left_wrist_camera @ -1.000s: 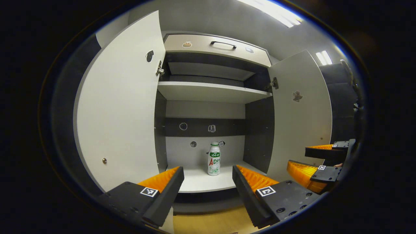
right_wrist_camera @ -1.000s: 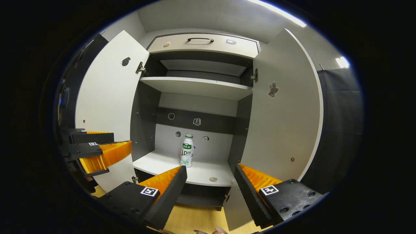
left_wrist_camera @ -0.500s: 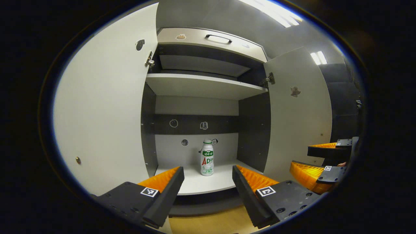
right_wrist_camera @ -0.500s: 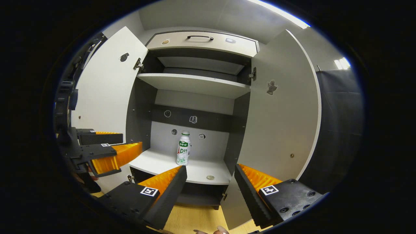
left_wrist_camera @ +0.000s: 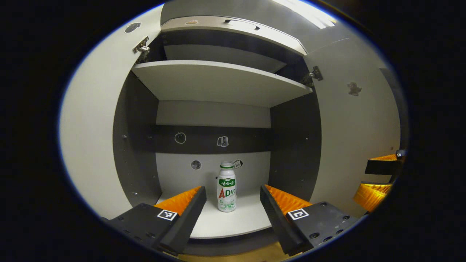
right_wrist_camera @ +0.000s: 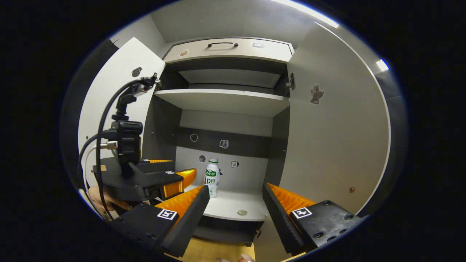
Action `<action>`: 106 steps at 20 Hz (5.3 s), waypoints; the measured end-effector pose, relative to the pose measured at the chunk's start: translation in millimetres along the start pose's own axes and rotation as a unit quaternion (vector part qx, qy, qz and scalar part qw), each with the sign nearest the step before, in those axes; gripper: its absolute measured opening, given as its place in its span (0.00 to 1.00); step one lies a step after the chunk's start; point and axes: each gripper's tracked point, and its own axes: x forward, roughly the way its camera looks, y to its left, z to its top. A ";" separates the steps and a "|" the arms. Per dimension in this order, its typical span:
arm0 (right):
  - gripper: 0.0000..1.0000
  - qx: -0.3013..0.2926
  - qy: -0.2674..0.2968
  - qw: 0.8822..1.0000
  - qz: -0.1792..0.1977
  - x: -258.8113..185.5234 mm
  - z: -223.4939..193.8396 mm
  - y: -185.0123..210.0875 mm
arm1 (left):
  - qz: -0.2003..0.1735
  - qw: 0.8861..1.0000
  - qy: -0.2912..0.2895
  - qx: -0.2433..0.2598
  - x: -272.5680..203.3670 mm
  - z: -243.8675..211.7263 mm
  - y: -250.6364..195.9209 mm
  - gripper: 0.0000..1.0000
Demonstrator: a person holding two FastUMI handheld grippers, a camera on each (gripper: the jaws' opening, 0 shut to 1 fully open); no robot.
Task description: Grasp the bottle in the cabinet with the left hand and place it on the coaster, then close the right door with the right hand and the left door with the left hand.
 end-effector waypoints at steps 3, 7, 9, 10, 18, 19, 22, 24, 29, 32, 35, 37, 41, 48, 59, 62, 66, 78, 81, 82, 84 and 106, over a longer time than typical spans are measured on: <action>0.98 -0.018 -0.010 1.000 0.011 14.9 -3.1 -1.1 | -0.001 1.000 -0.001 0.005 32.6 -9.0 -2.9 0.94; 1.00 -0.034 -0.027 0.998 0.042 29.8 -6.2 10.9 | 0.006 1.000 0.001 0.024 76.7 -19.6 2.5 0.94; 0.98 -0.054 -0.040 0.996 0.054 35.1 -6.5 16.6 | 0.016 0.999 -0.002 0.035 97.4 -23.5 9.8 0.93; 0.98 -0.063 -0.047 0.995 0.058 37.9 -5.9 20.8 | 0.014 0.999 -0.001 0.034 106.0 -26.1 10.3 0.92; 0.97 -0.035 -0.049 0.996 0.072 75.2 -18.4 28.2 | 0.014 1.000 0.007 0.025 157.4 -56.2 25.2 0.92; 0.98 -0.035 -0.042 0.996 0.069 78.9 -22.5 27.5 | 0.012 1.000 0.009 0.020 161.1 -60.6 26.3 0.92; 0.98 -0.039 -0.032 0.997 0.065 85.3 -31.3 24.5 | 0.011 0.999 0.022 0.024 171.2 -74.5 28.7 0.90; 0.98 -0.041 -0.031 0.997 0.064 88.4 -34.1 24.4 | 0.008 1.000 0.021 0.020 173.9 -77.5 26.5 0.89; 0.98 -0.044 -0.026 0.997 0.061 92.2 -37.9 21.0 | 0.000 0.999 0.026 0.020 182.9 -84.4 23.6 0.78; 0.98 -0.043 -0.026 0.997 0.056 93.5 -39.7 17.5 | -0.009 1.000 0.023 0.009 181.8 -83.5 20.7 0.74; 0.98 -0.038 -0.020 0.998 0.054 89.5 -42.5 14.9 | -0.023 0.999 0.020 -0.012 175.0 -78.8 14.4 0.72; 0.98 -0.032 -0.022 0.998 0.055 80.9 -38.8 12.4 | -0.018 0.999 0.023 -0.013 164.7 -74.0 15.1 0.72; 0.98 -0.036 -0.041 0.997 0.063 50.1 -22.3 12.9 | -0.020 0.999 0.018 -0.021 118.0 -50.2 12.3 0.71; 0.98 -0.040 -0.058 0.996 0.063 4.7 -7.2 13.3 | -0.024 0.999 -0.020 0.023 7.3 -13.4 8.1 0.70; 0.97 -0.052 -0.027 0.998 0.021 -58.9 -27.1 17.2 | -0.042 0.999 0.003 0.014 -128.6 -32.8 -17.3 0.72; 0.98 -0.063 -0.009 0.998 -0.002 -78.3 -42.2 12.8 | -0.064 0.998 0.026 -0.005 -156.0 -59.5 -35.1 0.71; 0.98 -0.084 0.013 0.996 -0.032 -96.9 -63.4 2.7 | -0.073 0.996 0.043 -0.010 -189.8 -100.1 -47.0 0.72; 0.98 -0.089 0.019 0.995 0.051 -119.4 -148.2 -5.4 | 0.027 0.996 0.067 -0.055 -277.8 -258.1 -90.3 0.74; 0.98 -0.081 0.034 0.994 0.064 -118.1 -188.7 -1.6 | 0.044 0.994 0.086 -0.055 -289.6 -316.6 -106.5 0.74; 0.98 -0.078 0.040 0.994 0.068 -119.1 -202.3 0.9 | 0.045 0.993 0.093 -0.053 -291.3 -335.5 -113.1 0.74; 0.98 -0.081 0.040 0.993 0.074 -121.7 -221.4 6.5 | 0.047 0.993 0.097 -0.037 -293.9 -363.9 -121.3 0.74; 0.98 -0.057 0.064 0.991 0.102 -126.2 -205.8 16.9 | 0.062 0.997 0.047 0.030 -280.4 -301.2 -128.6 0.93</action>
